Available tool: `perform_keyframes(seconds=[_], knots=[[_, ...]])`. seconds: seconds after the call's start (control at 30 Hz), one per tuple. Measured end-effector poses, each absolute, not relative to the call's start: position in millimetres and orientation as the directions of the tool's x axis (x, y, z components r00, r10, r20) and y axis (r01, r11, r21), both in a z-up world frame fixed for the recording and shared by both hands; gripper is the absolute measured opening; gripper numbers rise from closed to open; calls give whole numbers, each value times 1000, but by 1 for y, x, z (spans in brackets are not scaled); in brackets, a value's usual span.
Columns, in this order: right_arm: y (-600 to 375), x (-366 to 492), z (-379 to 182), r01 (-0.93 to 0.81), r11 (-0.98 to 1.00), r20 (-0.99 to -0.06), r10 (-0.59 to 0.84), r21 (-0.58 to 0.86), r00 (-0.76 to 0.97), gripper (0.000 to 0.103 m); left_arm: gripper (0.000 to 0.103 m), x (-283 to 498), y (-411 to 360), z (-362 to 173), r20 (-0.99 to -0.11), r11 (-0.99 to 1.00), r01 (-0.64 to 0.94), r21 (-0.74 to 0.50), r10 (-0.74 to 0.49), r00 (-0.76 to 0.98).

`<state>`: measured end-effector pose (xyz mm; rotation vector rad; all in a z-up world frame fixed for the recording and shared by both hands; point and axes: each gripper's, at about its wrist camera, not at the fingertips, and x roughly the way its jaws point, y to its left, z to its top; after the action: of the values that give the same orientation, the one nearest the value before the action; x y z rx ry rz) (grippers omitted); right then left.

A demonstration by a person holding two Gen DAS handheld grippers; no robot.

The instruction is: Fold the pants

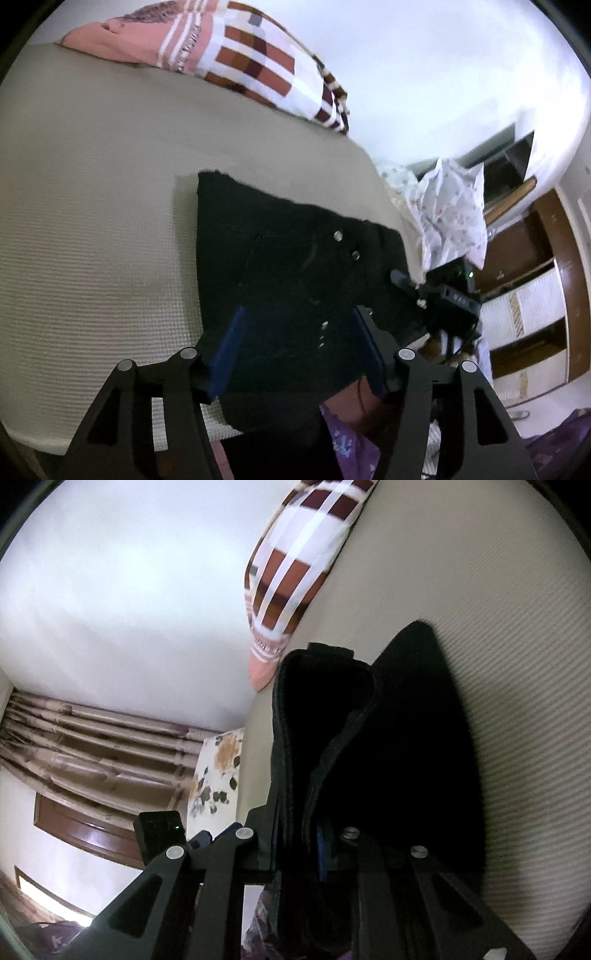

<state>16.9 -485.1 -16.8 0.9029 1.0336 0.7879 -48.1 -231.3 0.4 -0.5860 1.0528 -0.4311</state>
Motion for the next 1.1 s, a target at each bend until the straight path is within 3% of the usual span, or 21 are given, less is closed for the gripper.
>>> perform_keyframes(seconds=[0.27, 0.37, 0.6, 0.77, 0.87, 1.1], knots=[[-507, 10, -24, -95, 411, -358, 869, 907, 342, 15, 61, -44, -247, -14, -711, 781, 59, -621, -593, 378], [-512, 10, -25, -88, 407, -353, 867, 909, 352, 15, 67, -42, -252, -16, -720, 791, 67, -608, -585, 373], [-518, 8, -35, -59, 403, -357, 862, 913, 360, 15, 68, -39, -263, -24, -733, 792, 81, -606, -594, 331], [-525, 5, -47, -37, 389, -351, 864, 920, 361, 15, 68, -41, -273, -17, -761, 844, 137, -519, -529, 376], [-533, 4, -56, -17, 330, -302, 883, 944, 360, 16, 75, -41, -276, -15, -782, 875, 143, -462, -478, 400], [-563, -16, -45, -19, 317, -278, 855, 948, 437, 18, 75, -41, -278, -22, -801, 891, 130, -434, -448, 396]])
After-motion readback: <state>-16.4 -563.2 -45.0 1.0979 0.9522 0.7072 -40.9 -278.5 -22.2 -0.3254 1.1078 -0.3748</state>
